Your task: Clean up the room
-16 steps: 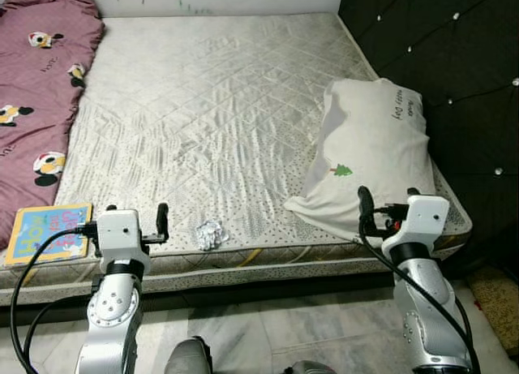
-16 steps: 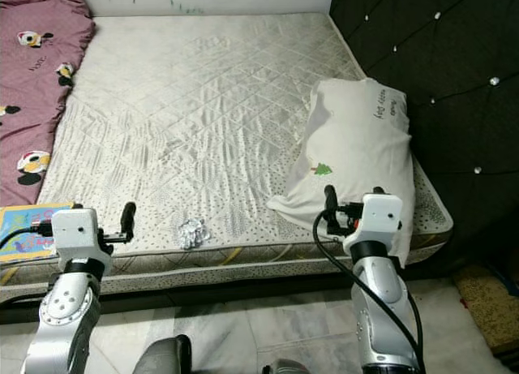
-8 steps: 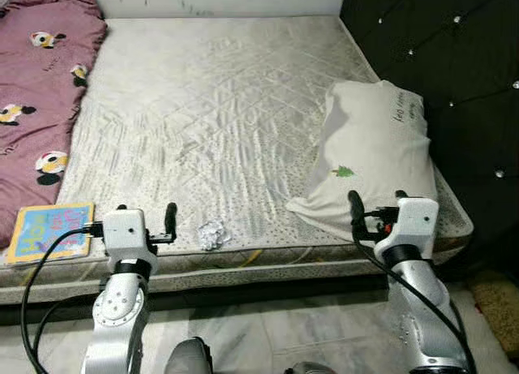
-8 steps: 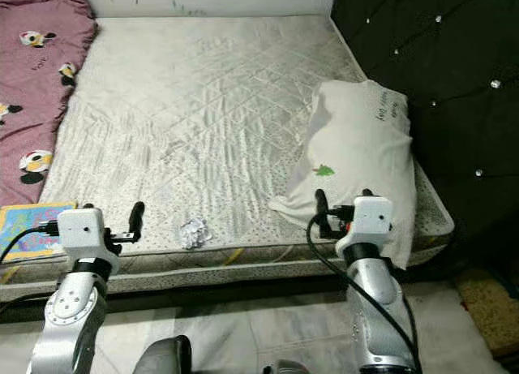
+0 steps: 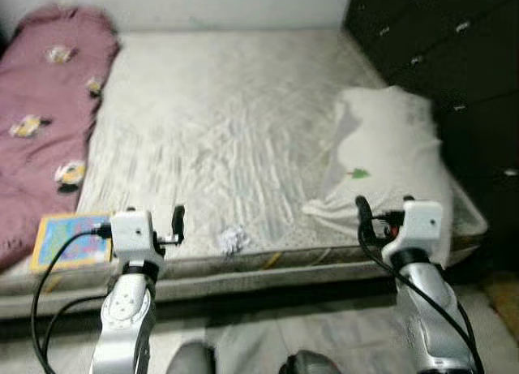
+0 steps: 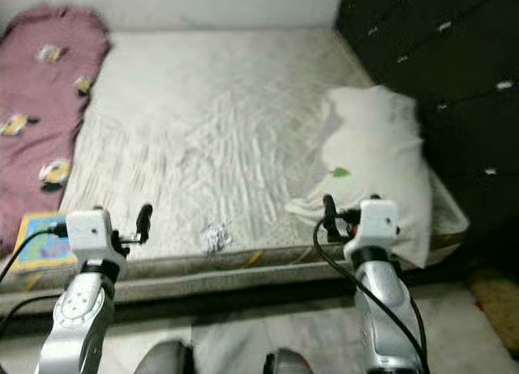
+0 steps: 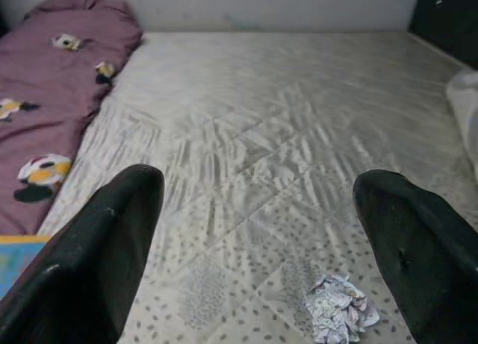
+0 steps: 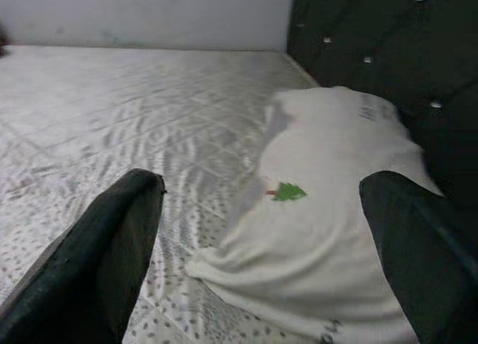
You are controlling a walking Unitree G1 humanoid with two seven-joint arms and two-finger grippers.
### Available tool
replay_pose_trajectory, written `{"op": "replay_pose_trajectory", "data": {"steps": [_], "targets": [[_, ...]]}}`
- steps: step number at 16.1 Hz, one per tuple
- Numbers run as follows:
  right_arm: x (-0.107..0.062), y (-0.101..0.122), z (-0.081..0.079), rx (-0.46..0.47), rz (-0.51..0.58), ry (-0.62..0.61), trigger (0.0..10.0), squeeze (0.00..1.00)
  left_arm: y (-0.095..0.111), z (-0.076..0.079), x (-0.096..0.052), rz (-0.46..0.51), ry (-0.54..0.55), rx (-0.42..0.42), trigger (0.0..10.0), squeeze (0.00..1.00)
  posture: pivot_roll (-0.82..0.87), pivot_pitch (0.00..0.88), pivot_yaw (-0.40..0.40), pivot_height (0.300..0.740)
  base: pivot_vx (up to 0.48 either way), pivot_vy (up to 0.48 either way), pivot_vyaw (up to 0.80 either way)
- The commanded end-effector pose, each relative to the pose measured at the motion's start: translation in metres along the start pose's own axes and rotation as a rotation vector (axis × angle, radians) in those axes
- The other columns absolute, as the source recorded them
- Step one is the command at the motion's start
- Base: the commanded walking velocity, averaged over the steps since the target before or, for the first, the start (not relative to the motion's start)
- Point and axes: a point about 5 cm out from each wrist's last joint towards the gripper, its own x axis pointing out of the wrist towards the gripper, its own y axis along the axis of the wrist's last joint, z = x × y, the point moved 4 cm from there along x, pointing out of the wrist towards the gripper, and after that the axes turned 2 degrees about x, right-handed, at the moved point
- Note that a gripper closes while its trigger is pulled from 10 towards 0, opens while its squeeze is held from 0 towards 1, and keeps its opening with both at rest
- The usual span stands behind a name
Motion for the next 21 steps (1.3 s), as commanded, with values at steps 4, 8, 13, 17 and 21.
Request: {"op": "replay_pose_trajectory", "data": {"steps": [4,8,13,17,21], "targets": [[0.002,0.002,-0.007,0.006,0.002,0.017,10.0,0.00,0.002,-0.008,0.002,0.005,0.019,0.016,10.0,0.00,0.02,0.109,-0.062,0.740,0.000,0.333,0.00],[0.003,0.002,-0.007,0.005,0.001,0.021,10.0,0.00,0.008,0.000,0.002,0.031,-0.036,-0.004,10.0,0.00,0.01,0.115,-0.061,0.740,0.000,0.000,0.00],[0.004,0.002,-0.008,-0.001,0.000,0.026,10.0,0.00,0.010,0.003,0.002,0.041,-0.053,-0.016,10.0,0.00,0.02,0.118,-0.065,0.740,0.322,0.000,0.00],[0.004,0.002,-0.008,-0.003,-0.001,0.032,10.0,0.00,0.009,0.003,0.002,0.038,-0.056,-0.018,10.0,0.00,0.02,0.114,-0.066,0.740,0.378,0.000,0.00],[0.005,0.002,-0.009,-0.004,-0.003,0.035,10.0,0.00,0.008,0.003,0.002,0.034,-0.055,-0.015,10.0,0.00,0.02,0.110,-0.067,0.740,0.365,0.000,0.00]]}}
